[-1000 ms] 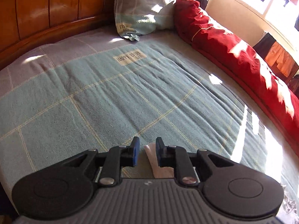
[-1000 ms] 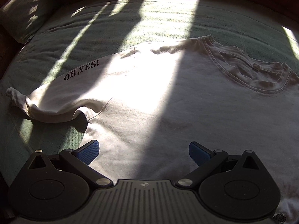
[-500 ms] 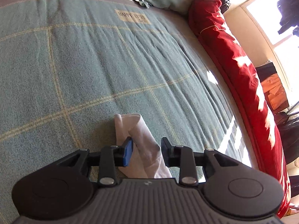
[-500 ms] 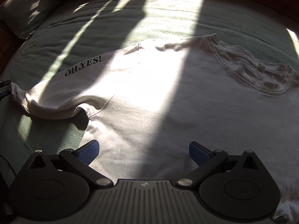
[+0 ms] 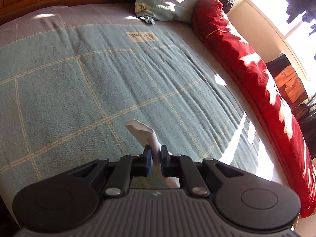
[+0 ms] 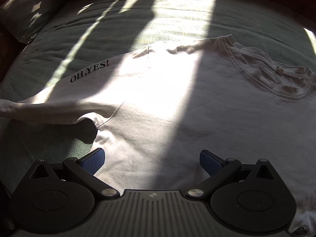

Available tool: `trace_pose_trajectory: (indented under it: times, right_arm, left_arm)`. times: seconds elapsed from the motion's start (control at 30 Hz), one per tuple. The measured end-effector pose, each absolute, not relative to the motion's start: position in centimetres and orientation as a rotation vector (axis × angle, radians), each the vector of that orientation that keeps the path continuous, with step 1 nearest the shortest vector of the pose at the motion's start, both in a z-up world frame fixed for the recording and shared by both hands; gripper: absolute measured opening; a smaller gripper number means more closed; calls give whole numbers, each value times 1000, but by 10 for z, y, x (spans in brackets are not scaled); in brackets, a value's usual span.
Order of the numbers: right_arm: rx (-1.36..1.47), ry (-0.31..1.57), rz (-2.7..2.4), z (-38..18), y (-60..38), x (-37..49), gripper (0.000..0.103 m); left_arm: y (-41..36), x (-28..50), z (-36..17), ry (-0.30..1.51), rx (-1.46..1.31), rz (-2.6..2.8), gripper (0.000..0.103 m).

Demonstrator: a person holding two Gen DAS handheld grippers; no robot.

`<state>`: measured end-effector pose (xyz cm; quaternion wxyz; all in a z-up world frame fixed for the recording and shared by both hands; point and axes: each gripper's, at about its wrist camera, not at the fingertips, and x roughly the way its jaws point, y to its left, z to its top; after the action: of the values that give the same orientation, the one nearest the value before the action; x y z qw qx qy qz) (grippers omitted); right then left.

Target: Fold clothes

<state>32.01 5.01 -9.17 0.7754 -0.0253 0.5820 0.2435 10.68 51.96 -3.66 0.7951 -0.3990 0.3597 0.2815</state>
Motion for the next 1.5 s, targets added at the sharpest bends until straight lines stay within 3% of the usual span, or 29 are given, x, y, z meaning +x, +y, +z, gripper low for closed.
trace_pose_trajectory:
  times: [0.17,0.33,0.47,0.53,0.73,0.8,0.83,1.1,1.27,1.5]
  right_arm:
    - [-79,1255,555,-91,58,319,103]
    - [-97,1246,560,-91,59,321,103]
    - [-112,1238,563,-92,60,322,103]
    - [-107,1237,561,-92,61,323,103]
    - [-93,1224,573,-87,67,324,103]
    - [-106,1214,574,-87,66,323,103]
    - [-114,1211,570,-87,66,323,103]
    - [-109,1220,556,-89,59,324,103]
    - [-118,1205,567,-87,61,324,103]
    - [-128,1173,598,-81,64,323,103]
  left_arm:
    - [518,90,-70,942,-871,686,16]
    - [519,78,-63,942,-787,763,18]
    - [531,94,-53,875,-737,709,49]
    - [538,113,-64,897,-731,647,57]
    - [523,141,-95,1026,-655,634,51]
    - [510,146,-92,1022,-597,589,11]
    - [506,149,-88,1008,-575,581,7]
    - [508,176,-55,900,-460,558,8]
    - [507,179,-57,943,-447,551,29]
    - [490,180,-51,947,-401,469,27]
